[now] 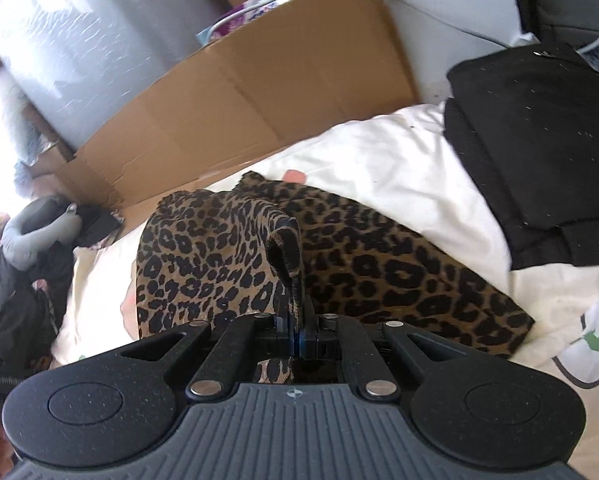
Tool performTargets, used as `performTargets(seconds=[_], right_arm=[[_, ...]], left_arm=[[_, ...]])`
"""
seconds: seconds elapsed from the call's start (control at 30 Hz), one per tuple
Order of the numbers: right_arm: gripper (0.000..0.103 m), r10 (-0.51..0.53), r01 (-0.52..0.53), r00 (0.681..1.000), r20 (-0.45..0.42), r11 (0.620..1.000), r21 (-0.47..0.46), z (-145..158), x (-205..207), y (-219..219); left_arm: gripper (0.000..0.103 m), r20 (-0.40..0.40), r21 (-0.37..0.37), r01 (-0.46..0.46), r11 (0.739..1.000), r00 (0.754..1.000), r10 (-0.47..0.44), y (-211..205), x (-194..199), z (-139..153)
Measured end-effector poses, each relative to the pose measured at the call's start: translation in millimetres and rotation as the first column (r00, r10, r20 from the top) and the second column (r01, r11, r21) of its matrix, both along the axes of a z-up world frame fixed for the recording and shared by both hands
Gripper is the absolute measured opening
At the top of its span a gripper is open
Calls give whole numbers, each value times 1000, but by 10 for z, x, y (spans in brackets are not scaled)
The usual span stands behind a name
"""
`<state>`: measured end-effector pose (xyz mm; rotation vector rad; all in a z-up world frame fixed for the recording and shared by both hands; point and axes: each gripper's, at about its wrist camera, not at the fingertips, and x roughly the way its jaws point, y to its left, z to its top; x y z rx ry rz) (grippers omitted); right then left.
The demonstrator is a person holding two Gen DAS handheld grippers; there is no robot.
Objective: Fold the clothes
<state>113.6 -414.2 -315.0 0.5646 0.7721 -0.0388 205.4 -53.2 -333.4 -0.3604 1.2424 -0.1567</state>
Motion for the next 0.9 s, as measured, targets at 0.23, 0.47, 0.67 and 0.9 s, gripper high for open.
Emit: performTargets(seconds=[0.23,0.47,0.67,0.9], right_arm=[[0,-46,46,999,-13,998,36,-108,-43,-198],[0,-102,104,994,-32,991,87,-260,-115,-443],[1,-185,197,979,-87,967,164,-557,-169,-709],[4,-211,225,973,-90,958,180,-636,-187,-826]], left_arm=[[48,-23,-3,39,999,999,-39,117,-62,-93],[48,-27,-8,53,999,998,-53,303,-121,-162],[48,-34,-8,62,998,998,-62,383,-135,-169],[48,-42,-1,64,998,997,-64,409,-97,-179]])
